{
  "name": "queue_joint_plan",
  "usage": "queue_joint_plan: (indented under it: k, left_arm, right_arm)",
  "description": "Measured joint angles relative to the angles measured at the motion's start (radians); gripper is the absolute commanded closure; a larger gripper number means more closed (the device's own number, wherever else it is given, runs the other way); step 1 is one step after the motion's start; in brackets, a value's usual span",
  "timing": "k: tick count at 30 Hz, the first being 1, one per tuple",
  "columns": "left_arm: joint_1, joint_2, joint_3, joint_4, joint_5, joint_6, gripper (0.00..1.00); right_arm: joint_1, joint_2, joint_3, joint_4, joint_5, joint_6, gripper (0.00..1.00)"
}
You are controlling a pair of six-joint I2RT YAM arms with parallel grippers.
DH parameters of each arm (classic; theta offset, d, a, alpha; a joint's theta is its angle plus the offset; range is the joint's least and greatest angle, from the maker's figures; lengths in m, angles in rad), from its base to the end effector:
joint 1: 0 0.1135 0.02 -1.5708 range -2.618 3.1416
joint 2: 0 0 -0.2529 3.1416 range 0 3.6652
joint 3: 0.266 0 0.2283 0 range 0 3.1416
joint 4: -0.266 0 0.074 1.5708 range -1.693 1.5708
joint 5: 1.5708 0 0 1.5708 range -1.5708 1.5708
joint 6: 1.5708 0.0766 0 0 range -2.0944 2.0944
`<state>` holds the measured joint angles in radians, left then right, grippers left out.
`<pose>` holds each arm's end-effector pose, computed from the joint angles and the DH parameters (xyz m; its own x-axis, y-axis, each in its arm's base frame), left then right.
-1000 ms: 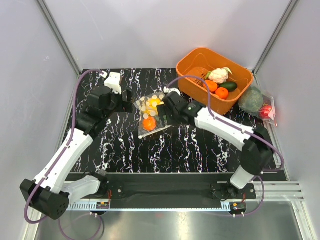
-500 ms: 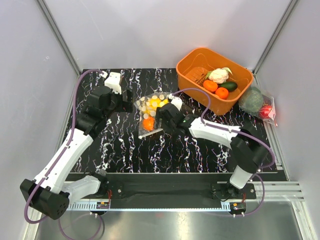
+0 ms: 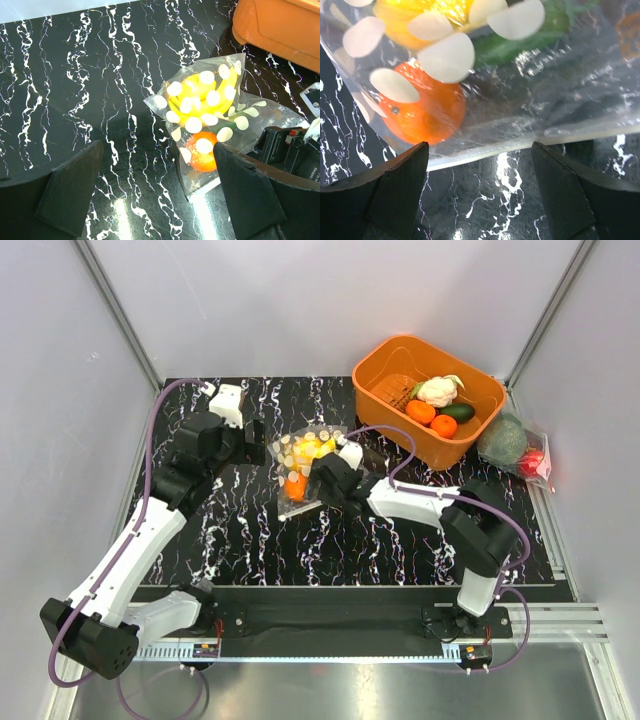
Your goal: Open the zip-top bag and remove the fake food
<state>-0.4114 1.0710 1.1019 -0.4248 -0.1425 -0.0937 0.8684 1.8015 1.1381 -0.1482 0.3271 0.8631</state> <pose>0.2385 -0.0922 0.3448 -0.3760 0.0630 -0.9245 0.2415 0.9699 -0.0321 0.2702 0.2812 0.1650 -0.7453 0.2332 -0.6246 -0.0209 0.9282 0.3715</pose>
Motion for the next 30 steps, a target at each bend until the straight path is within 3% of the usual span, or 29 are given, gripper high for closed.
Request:
queue_joint_plan:
  k: [15,30]
  left_arm:
    - [0.0,0.0,0.0,0.0,0.0,0.0,0.01]
    - [0.0,0.0,0.0,0.0,0.0,0.0,0.01]
  right_arm:
    - [0.029,-0.077,-0.173,0.033,0.061,0.068,0.07]
    - [0.029,-0.039,-0.328,0.508,0.085,0.037,0.18]
